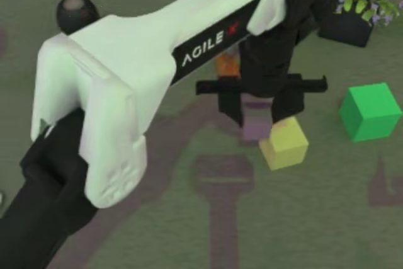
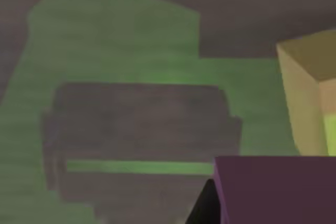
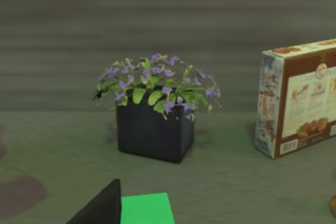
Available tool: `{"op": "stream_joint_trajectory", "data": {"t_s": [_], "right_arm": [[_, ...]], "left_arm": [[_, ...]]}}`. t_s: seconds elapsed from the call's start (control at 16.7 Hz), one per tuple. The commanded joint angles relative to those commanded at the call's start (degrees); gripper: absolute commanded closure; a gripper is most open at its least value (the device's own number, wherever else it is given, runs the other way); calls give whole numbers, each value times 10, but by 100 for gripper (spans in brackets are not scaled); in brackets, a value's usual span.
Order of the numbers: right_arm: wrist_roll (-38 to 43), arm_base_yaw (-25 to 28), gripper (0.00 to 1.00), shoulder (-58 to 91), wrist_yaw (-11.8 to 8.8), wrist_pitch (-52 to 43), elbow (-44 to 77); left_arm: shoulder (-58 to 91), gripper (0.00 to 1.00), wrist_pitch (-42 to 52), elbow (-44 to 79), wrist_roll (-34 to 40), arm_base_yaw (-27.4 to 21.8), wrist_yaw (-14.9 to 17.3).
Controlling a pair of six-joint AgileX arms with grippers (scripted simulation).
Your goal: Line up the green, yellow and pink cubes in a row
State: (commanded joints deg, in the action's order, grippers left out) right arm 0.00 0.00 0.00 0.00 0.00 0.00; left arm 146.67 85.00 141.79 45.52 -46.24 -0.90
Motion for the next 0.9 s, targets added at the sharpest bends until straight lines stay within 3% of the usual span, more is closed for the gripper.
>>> {"op": "stream_joint_trajectory", "data": {"t_s": [0.24, 0.6, 0.9], "right_arm": [[0, 0, 0, 0, 0, 0, 0], [0, 0, 0, 0, 0, 0, 0], [0, 0, 0, 0, 0, 0, 0]], "left_arm": [[17, 100, 23, 48, 57, -57, -3], [13, 100, 12, 38, 55, -57, -2], [1, 100, -85, -76, 56, -56, -2]]}}
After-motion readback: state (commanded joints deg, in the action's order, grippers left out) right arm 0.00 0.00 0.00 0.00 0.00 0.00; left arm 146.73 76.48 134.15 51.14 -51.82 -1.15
